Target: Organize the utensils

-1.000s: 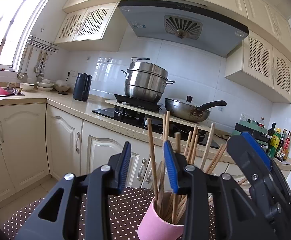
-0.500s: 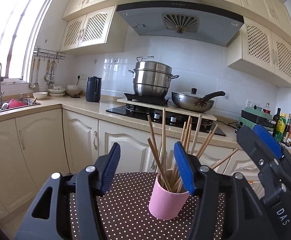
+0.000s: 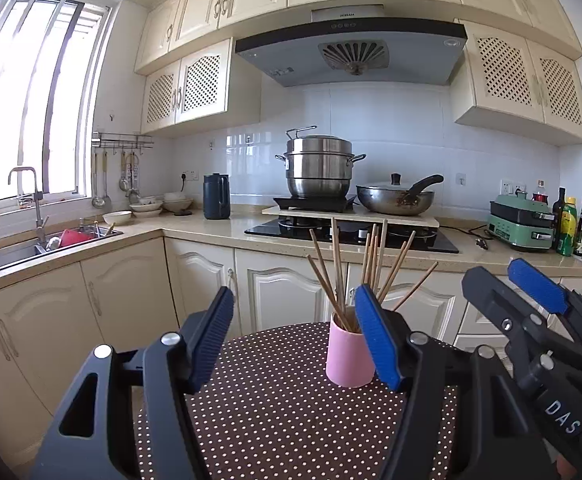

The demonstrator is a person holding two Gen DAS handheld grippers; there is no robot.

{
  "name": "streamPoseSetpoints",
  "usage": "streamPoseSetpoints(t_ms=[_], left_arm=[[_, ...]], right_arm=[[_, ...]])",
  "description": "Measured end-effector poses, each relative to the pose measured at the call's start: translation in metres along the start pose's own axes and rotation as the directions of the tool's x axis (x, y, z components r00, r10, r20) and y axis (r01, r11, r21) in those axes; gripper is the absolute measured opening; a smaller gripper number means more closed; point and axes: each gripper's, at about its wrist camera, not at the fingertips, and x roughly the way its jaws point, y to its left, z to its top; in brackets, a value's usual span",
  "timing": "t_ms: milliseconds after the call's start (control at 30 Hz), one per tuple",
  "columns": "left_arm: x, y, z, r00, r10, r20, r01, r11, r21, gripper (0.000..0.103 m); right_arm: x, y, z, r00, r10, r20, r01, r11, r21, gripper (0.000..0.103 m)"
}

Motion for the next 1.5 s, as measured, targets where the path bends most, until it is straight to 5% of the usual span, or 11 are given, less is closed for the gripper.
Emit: streamPoseSetpoints(t_ms=[900,1500], left_arm=[[-0.144,-0.007,-0.002,0.990,0.092,0.105,-0.095,0.995,0.022,0.074],[-0.183,-0.015,0.015,0.976,0.125,0.178,-0.135,0.990,0.041,0.074]], right_arm=[[-0.112,0.037,0.019,1.000,-0.006,-0.014,0.005,0.998,-0.057,0.081],[-0.138,0.042,0.032,1.000,0.000,0.010,0.000,0.998,-0.061,0.083]])
